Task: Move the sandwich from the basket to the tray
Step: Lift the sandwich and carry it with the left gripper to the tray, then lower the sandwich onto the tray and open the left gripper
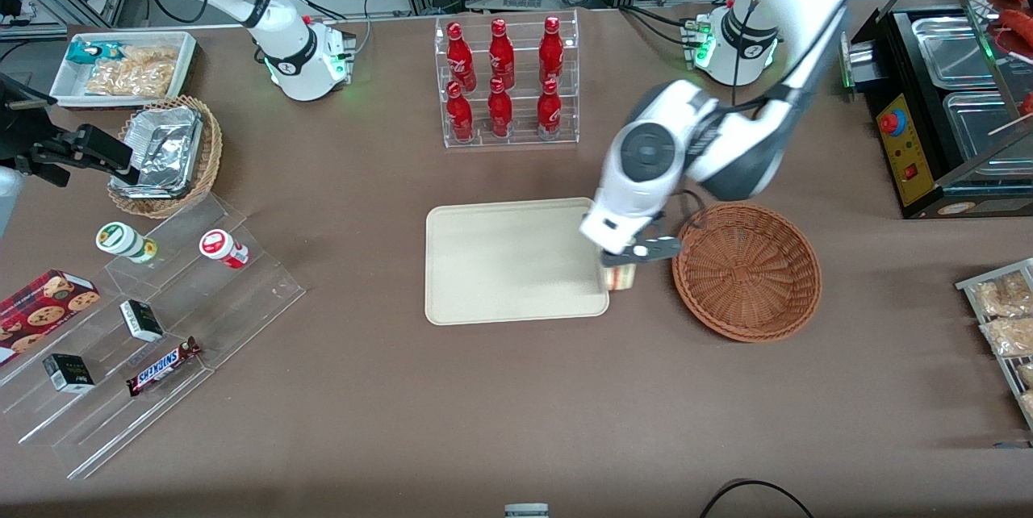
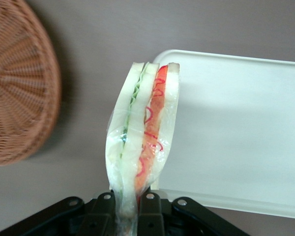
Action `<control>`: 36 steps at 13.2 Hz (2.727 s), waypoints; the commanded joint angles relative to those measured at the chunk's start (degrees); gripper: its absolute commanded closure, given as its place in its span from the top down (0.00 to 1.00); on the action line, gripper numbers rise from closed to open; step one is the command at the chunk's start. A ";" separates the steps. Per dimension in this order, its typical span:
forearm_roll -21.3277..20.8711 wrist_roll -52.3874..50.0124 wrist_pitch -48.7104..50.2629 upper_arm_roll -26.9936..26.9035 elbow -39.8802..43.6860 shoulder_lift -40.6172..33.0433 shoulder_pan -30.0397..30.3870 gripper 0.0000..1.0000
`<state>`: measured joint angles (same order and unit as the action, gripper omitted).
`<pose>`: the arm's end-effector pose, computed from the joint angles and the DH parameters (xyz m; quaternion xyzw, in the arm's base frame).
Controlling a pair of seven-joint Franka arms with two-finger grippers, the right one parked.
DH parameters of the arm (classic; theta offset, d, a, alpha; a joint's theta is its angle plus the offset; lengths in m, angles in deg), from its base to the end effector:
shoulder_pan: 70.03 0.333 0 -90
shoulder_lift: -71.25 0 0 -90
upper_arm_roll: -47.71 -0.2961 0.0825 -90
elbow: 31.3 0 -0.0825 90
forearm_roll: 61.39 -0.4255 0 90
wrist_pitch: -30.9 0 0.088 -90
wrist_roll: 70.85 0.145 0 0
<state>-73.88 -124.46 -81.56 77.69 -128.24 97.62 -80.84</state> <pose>0.5329 -0.4076 0.2731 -0.9949 -0.0792 0.0525 0.0342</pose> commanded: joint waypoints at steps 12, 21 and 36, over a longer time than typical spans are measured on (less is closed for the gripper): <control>-6.85 -16.79 0.75 -3.17 29.62 25.93 -18.45 0.00; -6.67 -14.42 0.22 -3.17 26.28 25.31 -18.54 0.00; -6.23 -14.16 4.60 -3.35 25.31 16.19 -18.01 1.00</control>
<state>-79.45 -138.65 -79.97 75.08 -101.79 118.22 -98.71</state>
